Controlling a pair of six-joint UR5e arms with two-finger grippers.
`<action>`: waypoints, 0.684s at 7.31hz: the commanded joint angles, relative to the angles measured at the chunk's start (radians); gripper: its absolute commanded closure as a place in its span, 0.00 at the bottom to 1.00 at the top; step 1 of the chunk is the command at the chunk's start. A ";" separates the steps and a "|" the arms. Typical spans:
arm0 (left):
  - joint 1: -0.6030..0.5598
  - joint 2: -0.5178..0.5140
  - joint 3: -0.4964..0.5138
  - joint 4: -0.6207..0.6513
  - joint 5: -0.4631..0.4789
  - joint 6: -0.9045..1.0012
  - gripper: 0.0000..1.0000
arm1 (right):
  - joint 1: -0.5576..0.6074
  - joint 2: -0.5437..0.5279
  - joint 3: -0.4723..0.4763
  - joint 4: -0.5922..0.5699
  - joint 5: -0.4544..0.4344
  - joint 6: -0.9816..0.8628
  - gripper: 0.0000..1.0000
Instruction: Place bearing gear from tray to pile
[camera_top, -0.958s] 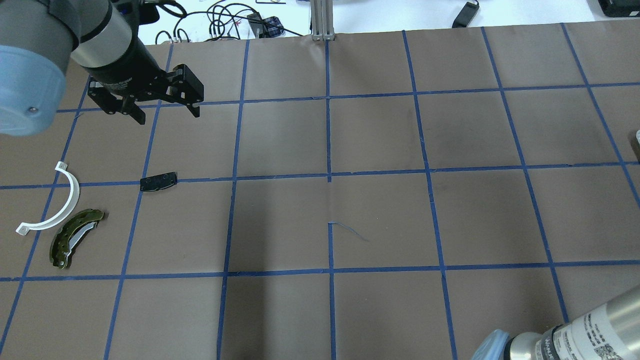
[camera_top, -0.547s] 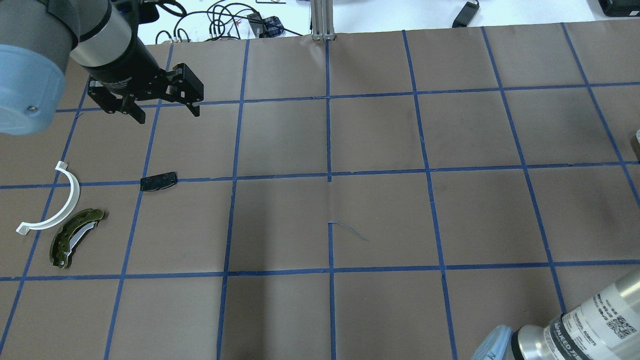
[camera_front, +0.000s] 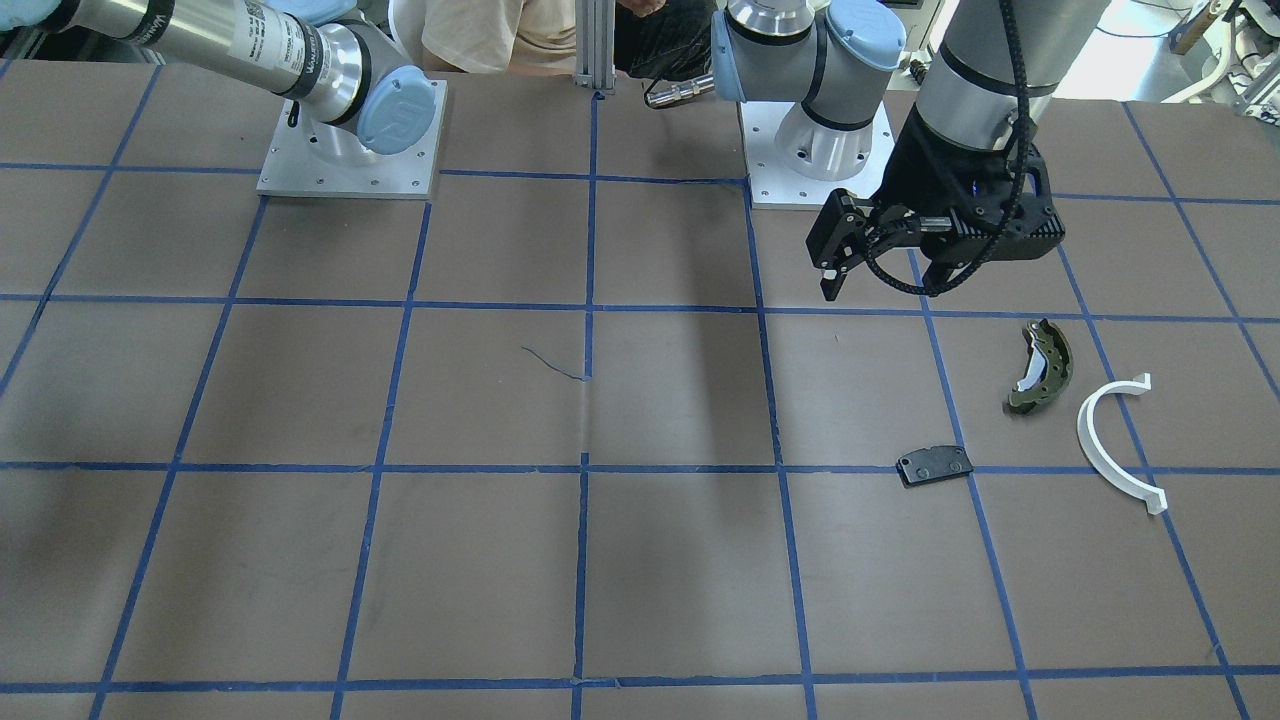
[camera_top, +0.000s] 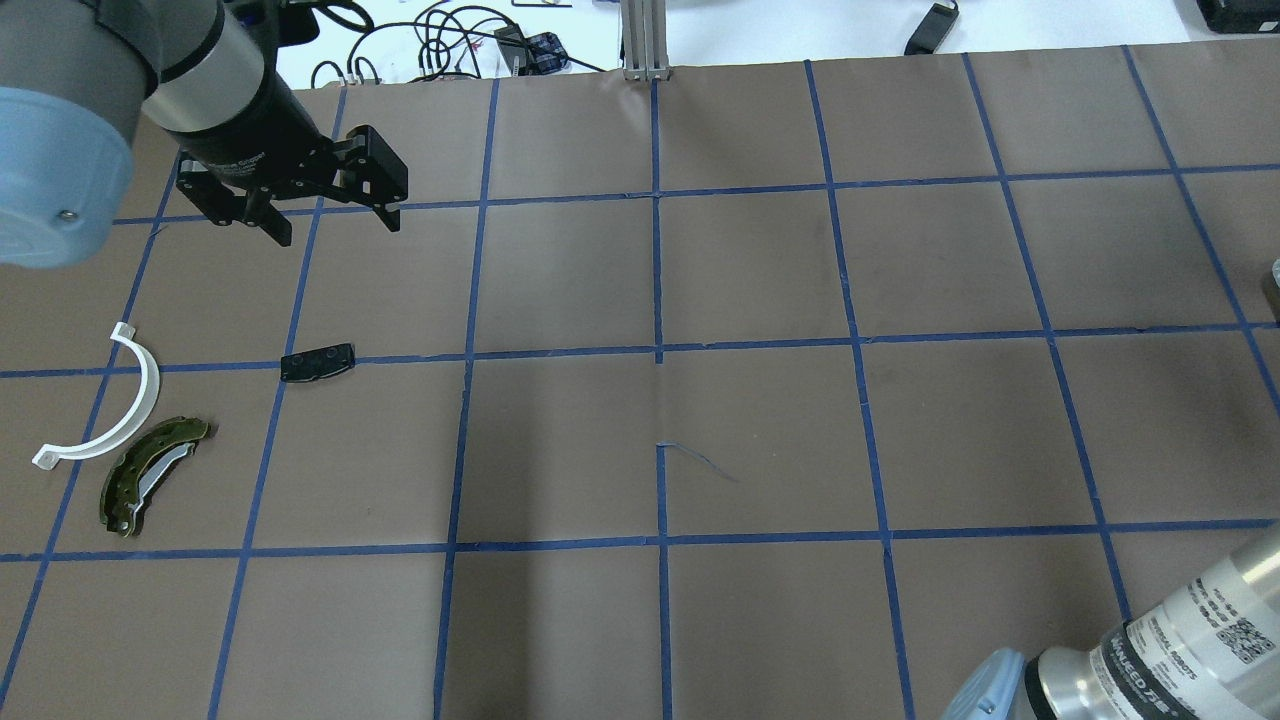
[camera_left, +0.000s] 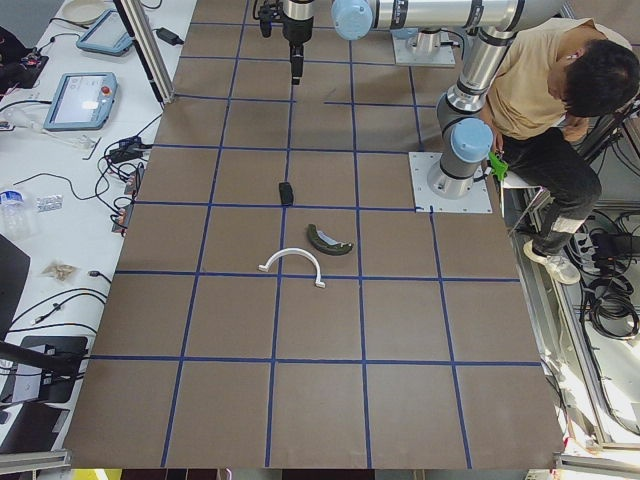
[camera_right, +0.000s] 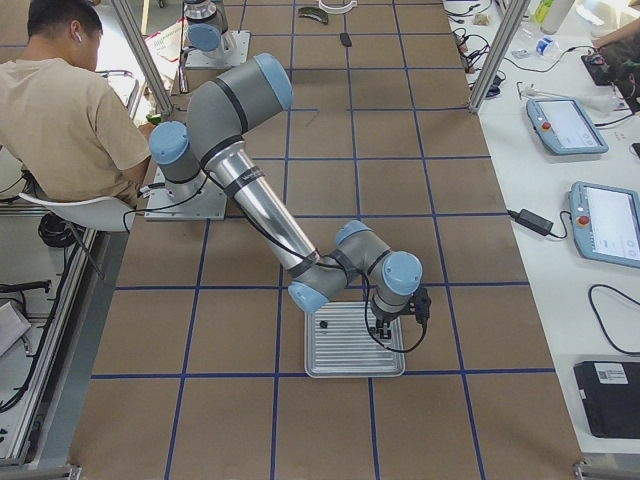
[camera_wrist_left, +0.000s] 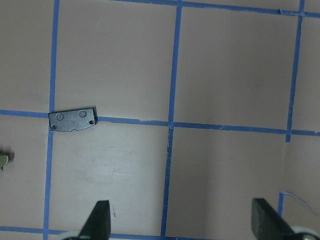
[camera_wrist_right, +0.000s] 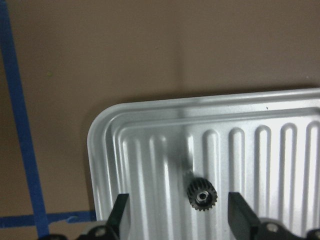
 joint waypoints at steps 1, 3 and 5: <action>0.000 0.006 -0.001 0.000 0.000 0.000 0.00 | 0.000 0.013 0.001 -0.019 -0.010 -0.002 0.34; -0.002 0.019 -0.025 0.000 0.002 -0.001 0.00 | -0.003 0.018 0.004 -0.019 -0.015 -0.016 0.37; 0.001 0.013 -0.029 0.015 0.002 0.002 0.00 | -0.003 0.018 0.005 -0.018 -0.025 -0.013 0.50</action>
